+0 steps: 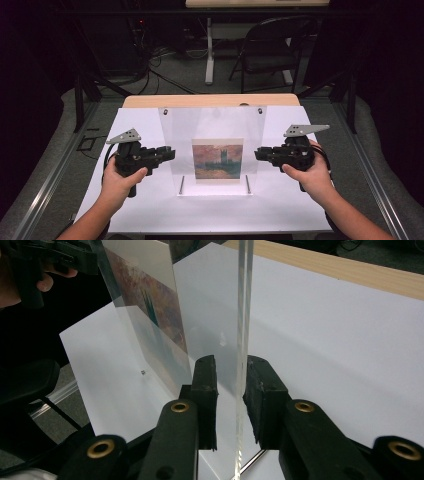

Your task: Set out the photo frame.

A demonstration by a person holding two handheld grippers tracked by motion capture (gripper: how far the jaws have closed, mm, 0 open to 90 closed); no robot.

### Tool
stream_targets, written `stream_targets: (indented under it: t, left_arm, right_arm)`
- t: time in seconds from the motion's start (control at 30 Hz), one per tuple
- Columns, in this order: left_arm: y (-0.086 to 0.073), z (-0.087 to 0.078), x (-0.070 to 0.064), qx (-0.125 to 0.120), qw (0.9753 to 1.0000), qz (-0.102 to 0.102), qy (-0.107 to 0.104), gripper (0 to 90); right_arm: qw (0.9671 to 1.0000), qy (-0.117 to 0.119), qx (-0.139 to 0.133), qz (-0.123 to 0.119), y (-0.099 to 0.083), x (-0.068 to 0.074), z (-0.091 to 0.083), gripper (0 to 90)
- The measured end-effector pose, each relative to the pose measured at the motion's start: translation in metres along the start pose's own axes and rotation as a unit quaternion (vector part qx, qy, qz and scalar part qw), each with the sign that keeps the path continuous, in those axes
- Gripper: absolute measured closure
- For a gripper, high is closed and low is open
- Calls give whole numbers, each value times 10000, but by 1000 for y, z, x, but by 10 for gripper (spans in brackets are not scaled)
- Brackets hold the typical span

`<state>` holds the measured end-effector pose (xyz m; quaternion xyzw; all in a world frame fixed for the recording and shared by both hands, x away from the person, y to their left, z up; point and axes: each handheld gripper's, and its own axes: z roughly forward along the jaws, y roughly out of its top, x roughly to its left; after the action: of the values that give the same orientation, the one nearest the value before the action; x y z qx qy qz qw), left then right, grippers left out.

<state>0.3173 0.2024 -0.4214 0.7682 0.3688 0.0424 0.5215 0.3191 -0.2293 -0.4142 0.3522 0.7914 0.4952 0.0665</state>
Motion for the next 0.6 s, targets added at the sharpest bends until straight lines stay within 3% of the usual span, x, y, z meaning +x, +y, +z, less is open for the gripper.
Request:
stream_targets:
  t: [0.37,0.6]
  left_arm:
    - [-2,-3,0,42,9999,-14,91,692]
    - [-1,-20,3,-22,9997,-45,234,664]
  right_arm:
    - [10000,18,-2,91,-3,-3,-1,737]
    - [9999,-24,-81,136,-4,-6,-11,720]
